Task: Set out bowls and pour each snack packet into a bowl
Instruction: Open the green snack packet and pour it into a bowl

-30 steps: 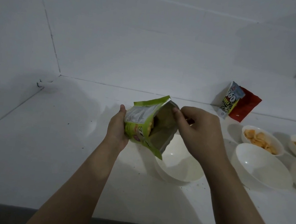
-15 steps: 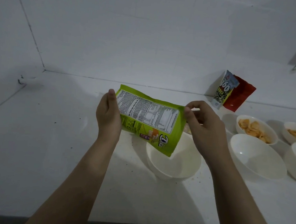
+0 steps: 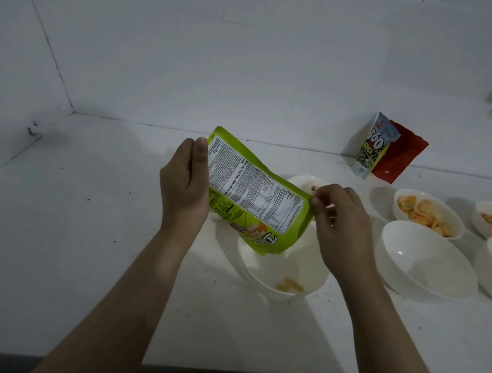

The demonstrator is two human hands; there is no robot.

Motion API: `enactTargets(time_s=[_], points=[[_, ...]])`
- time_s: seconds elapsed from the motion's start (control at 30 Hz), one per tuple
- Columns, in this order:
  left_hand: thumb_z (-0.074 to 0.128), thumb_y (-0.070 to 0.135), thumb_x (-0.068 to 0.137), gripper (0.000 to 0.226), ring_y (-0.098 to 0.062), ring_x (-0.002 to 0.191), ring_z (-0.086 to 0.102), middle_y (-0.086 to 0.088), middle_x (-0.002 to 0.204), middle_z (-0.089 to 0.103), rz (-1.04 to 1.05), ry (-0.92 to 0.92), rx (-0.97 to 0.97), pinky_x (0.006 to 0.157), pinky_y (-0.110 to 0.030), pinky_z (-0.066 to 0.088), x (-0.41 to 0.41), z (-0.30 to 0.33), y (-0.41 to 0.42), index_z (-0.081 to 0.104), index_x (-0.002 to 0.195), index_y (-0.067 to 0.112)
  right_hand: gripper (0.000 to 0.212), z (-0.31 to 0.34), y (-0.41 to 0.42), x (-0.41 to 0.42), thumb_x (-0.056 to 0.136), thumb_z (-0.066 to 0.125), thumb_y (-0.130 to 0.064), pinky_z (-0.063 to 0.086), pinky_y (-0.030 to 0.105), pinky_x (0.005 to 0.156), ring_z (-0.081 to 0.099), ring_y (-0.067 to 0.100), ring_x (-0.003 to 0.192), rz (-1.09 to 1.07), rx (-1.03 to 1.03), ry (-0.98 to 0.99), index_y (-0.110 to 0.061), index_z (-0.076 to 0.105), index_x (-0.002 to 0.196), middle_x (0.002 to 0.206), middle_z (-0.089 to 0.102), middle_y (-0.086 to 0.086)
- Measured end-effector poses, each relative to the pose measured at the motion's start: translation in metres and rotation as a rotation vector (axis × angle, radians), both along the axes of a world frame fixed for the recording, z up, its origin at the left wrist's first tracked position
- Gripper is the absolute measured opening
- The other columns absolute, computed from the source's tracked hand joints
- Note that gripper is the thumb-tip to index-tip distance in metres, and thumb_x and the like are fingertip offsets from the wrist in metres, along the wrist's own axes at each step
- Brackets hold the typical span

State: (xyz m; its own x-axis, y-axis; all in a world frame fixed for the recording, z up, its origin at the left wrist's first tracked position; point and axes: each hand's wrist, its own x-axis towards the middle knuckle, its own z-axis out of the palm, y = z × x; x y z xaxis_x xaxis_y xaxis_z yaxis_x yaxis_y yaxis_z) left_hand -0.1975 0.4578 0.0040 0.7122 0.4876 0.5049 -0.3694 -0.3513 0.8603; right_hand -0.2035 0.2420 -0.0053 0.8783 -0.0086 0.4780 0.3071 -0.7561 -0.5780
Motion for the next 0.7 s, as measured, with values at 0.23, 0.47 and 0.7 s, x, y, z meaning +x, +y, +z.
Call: enactTargets(time_s=[0.23,0.47,0.7], points=[[0.038,0.028,0.104,0.041,-0.002,0.052,0.033,0.011,0.055,0.033,0.018,-0.041,0.059,0.05,-0.017,0.026,-0.004,0.004,-0.003,0.029,0.065,0.026,0.005,-0.002,-0.004,-0.002,0.096,0.06,-0.013,0.045,0.019,0.067,0.056,0.006,0.077,0.003,0.062,-0.015,-0.016,0.062,0.093,0.09,0.056,-0.006],[0.039,0.023,0.105,0.041,-0.002,0.05,0.033,0.01,0.055,0.03,0.029,-0.068,0.13,0.048,-0.017,0.026,-0.008,0.007,-0.006,0.028,0.065,0.028,0.007,-0.003,-0.006,-0.005,0.098,0.055,-0.009,0.052,0.042,0.071,0.059,0.018,0.078,0.059,0.057,-0.005,-0.014,0.058,0.093,0.089,0.06,-0.005],[0.039,0.021,0.104,0.041,-0.003,0.049,0.034,0.009,0.054,0.029,0.046,-0.088,0.173,0.047,-0.018,0.024,-0.009,0.009,-0.008,0.026,0.066,0.031,0.009,0.008,-0.013,-0.004,0.096,0.056,-0.009,0.052,0.045,0.072,0.058,0.02,0.08,0.071,0.026,0.029,-0.015,0.057,0.088,0.088,0.061,-0.003]])
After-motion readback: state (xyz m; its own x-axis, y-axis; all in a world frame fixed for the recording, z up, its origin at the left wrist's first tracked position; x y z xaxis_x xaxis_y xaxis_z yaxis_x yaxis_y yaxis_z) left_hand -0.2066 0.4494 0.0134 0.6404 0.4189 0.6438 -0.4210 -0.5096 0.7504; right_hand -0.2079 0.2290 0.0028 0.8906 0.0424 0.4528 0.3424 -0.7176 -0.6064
